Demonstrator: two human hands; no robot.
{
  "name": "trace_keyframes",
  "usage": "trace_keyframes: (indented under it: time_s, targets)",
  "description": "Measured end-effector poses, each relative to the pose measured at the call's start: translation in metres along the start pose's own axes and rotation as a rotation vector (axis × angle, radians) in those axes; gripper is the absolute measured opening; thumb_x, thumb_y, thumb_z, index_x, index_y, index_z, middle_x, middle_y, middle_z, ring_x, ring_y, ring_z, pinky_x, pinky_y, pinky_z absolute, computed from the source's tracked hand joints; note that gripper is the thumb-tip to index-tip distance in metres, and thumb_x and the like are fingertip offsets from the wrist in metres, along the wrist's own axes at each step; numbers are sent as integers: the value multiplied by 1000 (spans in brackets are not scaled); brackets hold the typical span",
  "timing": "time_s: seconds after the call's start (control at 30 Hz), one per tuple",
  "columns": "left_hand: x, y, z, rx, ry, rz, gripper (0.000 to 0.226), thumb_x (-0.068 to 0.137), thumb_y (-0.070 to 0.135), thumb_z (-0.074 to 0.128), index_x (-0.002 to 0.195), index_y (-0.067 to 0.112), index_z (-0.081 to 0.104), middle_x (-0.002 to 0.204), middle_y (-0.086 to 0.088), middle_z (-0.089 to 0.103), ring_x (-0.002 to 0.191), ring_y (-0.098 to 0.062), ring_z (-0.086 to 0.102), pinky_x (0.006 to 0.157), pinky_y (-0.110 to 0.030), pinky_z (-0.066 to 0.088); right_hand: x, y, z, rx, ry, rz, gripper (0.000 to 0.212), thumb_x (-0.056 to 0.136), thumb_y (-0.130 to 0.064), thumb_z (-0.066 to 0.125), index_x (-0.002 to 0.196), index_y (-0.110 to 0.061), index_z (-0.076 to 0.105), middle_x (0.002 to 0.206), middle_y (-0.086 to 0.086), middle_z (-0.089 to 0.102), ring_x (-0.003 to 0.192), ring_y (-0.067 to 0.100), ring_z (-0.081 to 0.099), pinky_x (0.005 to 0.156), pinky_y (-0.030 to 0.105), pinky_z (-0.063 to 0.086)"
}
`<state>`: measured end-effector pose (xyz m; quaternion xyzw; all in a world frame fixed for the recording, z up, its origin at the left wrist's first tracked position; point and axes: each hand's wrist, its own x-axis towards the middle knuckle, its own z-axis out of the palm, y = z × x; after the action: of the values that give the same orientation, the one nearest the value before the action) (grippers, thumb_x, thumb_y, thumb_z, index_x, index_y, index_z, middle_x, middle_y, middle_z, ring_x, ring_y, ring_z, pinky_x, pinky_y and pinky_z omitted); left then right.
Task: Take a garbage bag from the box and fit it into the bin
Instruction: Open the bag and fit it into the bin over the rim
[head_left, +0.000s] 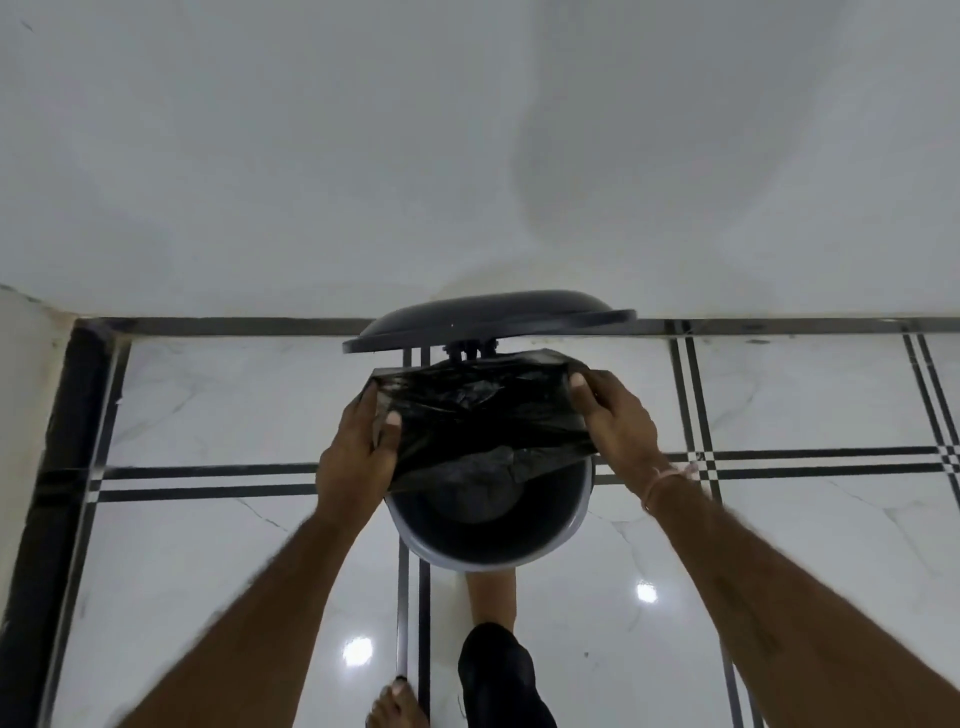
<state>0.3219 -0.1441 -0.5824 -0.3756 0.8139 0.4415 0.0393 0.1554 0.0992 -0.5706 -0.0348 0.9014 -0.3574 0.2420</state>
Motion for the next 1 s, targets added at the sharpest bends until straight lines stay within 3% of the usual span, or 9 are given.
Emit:
trace_keyframes:
  time_s: [0.17,0.27,0.4,0.47,0.57,0.63,0.8,0.9,1.0]
  targets:
    - [29,-4,12,-18,61,45,54,107,56,35,158,37,36,160,4,47,139,-30,51,111,-45,39,26,0,20,13,8,-74,50,102,-67,38,135,-34,58,128,-9,61,116,20,61,101,43,45]
    - [50,-11,15,-37,-8,-103,64,104,67,25,147,28,53,147,-7,60,132,-34,55,108,-44,40,44,-2,27,22,-41,46,56,99,-75,33,107,-28,63,118,2,65,111,28,64,104,50,48]
    - [38,-26,18,-177,-145,-347,89,96,80,15,131,17,68,128,-16,70,121,-37,62,111,-53,46,34,15,32,50,-18,195,68,100,-74,29,82,-18,62,87,1,66,96,30,66,89,42,50]
    - [26,-31,19,-318,-67,-371,80,99,76,22,118,19,75,113,-10,76,110,-30,69,99,-48,55,25,26,29,110,-4,235,75,100,-72,31,85,-8,67,90,6,70,93,29,65,88,42,51]
    - [8,-37,21,-481,12,-347,61,105,62,39,89,16,76,78,3,76,76,-13,72,60,-25,58,14,34,22,165,47,252,66,103,-62,41,67,-10,60,72,4,61,74,23,57,74,36,48]
    - [-6,-42,25,-545,-17,-331,49,107,47,49,97,6,75,83,-5,73,79,-17,69,58,-21,56,7,36,18,174,61,265,64,105,-54,47,62,-7,57,65,2,55,68,21,51,67,33,43]
    - [-26,-41,34,-837,4,-505,31,107,25,56,136,20,65,117,-5,71,103,-20,66,82,-32,54,-12,50,20,390,96,404,45,105,-31,58,86,6,73,78,10,63,80,24,57,76,35,48]
    - [-42,-41,41,-1019,27,-691,31,105,30,60,134,22,63,122,-1,69,109,-21,64,91,-39,51,-33,59,27,692,125,442,22,104,-11,59,118,-1,73,99,11,73,91,24,67,86,38,56]
    - [-61,-49,50,-1152,-11,-808,21,103,34,60,114,17,64,110,-3,69,92,-18,62,85,-35,47,-52,63,32,895,224,545,27,101,-8,63,128,-7,65,102,10,67,82,17,63,74,33,54]
